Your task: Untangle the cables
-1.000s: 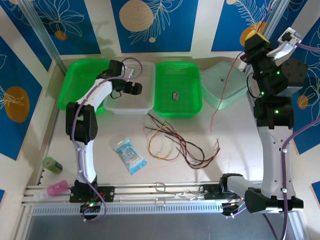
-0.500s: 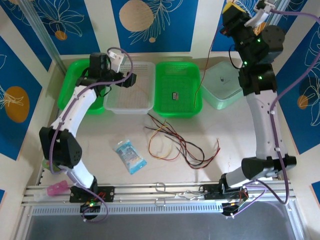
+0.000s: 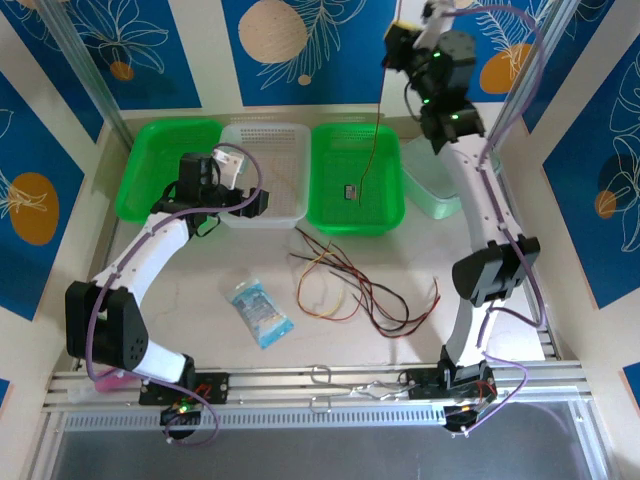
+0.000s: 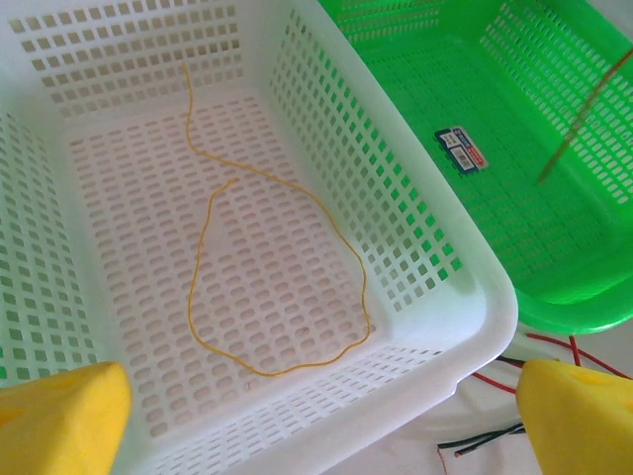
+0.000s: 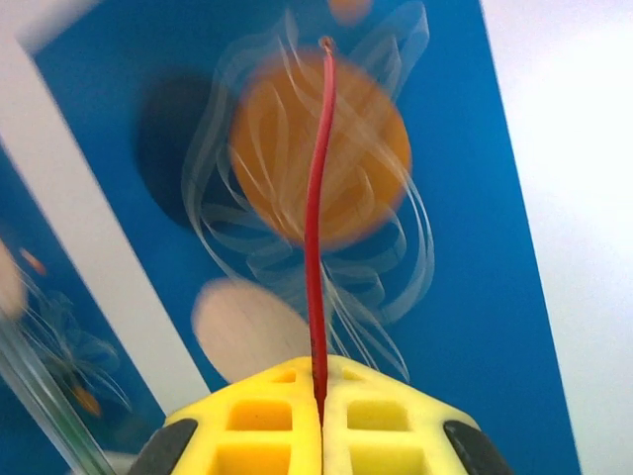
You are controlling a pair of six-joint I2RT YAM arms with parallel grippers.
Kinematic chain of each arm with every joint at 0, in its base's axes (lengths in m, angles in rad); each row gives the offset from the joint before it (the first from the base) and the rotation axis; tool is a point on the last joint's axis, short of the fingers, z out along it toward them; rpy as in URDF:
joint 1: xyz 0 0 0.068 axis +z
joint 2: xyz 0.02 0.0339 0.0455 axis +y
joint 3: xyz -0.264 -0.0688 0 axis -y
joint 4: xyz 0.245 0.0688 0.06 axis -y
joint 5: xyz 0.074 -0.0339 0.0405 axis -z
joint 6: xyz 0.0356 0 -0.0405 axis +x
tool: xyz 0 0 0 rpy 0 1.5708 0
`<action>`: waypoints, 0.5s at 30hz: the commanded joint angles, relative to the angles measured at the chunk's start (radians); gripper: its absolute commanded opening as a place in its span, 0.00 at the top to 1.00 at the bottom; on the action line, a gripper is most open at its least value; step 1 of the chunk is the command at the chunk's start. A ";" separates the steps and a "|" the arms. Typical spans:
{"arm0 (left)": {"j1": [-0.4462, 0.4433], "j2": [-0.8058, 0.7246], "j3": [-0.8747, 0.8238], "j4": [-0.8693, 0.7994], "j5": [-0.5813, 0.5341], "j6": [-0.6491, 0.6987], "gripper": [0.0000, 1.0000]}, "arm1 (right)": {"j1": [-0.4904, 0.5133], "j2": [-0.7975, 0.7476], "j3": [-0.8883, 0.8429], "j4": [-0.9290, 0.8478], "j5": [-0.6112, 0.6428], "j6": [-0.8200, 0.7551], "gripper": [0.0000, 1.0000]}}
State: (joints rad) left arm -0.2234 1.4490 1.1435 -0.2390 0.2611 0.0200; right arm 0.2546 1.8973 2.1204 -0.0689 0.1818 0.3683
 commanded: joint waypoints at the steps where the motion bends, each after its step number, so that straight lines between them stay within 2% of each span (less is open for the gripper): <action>1: -0.010 -0.056 -0.047 0.068 0.011 -0.031 0.01 | 0.056 0.059 -0.165 -0.068 0.154 -0.095 1.00; 5: -0.013 -0.094 -0.101 0.078 -0.003 -0.051 0.02 | 0.096 0.145 -0.233 -0.186 0.201 -0.081 1.00; 9: -0.016 -0.125 -0.148 0.088 -0.011 -0.070 0.02 | 0.106 0.277 -0.183 -0.402 0.106 -0.035 1.00; 12: -0.016 -0.137 -0.163 0.080 -0.009 -0.080 0.03 | 0.104 0.381 -0.106 -0.570 0.102 0.018 1.00; 15: -0.019 -0.159 -0.175 0.061 -0.003 -0.076 0.03 | 0.097 0.453 -0.057 -0.656 0.074 0.038 1.00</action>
State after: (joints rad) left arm -0.2325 1.3312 0.9817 -0.1795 0.2569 -0.0448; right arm 0.3626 2.3234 1.9915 -0.5667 0.2955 0.3653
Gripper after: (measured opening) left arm 0.971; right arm 0.055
